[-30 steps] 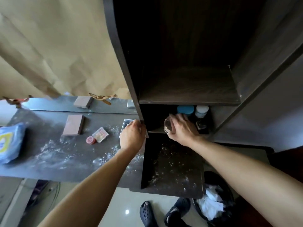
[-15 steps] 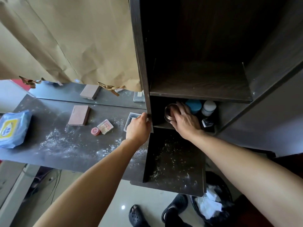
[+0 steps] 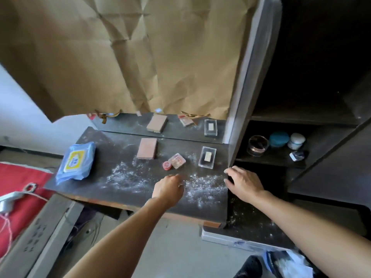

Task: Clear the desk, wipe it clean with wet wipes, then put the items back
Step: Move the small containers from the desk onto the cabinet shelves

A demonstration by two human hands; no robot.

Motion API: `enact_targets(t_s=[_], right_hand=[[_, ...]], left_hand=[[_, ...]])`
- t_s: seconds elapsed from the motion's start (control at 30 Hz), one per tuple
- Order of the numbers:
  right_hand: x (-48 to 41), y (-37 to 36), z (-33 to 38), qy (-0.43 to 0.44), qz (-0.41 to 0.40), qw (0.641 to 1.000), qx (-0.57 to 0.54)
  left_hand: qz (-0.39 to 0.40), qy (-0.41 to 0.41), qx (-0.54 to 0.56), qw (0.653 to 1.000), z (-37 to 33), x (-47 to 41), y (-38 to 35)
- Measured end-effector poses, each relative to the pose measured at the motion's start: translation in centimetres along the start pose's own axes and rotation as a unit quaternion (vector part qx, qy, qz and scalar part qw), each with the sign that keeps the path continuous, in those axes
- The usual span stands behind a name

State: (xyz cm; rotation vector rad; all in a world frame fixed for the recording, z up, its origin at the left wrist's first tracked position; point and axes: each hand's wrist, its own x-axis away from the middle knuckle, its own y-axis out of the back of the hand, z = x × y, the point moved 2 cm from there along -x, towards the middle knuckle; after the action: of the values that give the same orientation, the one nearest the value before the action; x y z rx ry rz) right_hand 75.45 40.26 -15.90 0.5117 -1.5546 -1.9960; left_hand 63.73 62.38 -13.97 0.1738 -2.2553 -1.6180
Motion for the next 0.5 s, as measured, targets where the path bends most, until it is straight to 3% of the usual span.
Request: enact_targets(t_s=[0.23,0.5], right_hand=[[-2.6,-3.6,11.5,0.047,0.041,0.998,0.010],[-8.7,-5.6,16.2,0.068,0.068,0.995,0.018]], left_hand=[[0.013,0.082,-0.004,0.997,11.2,4.6,2.5],[0.018,0.137,0.023,0.990,16.8,3.0,3.1]])
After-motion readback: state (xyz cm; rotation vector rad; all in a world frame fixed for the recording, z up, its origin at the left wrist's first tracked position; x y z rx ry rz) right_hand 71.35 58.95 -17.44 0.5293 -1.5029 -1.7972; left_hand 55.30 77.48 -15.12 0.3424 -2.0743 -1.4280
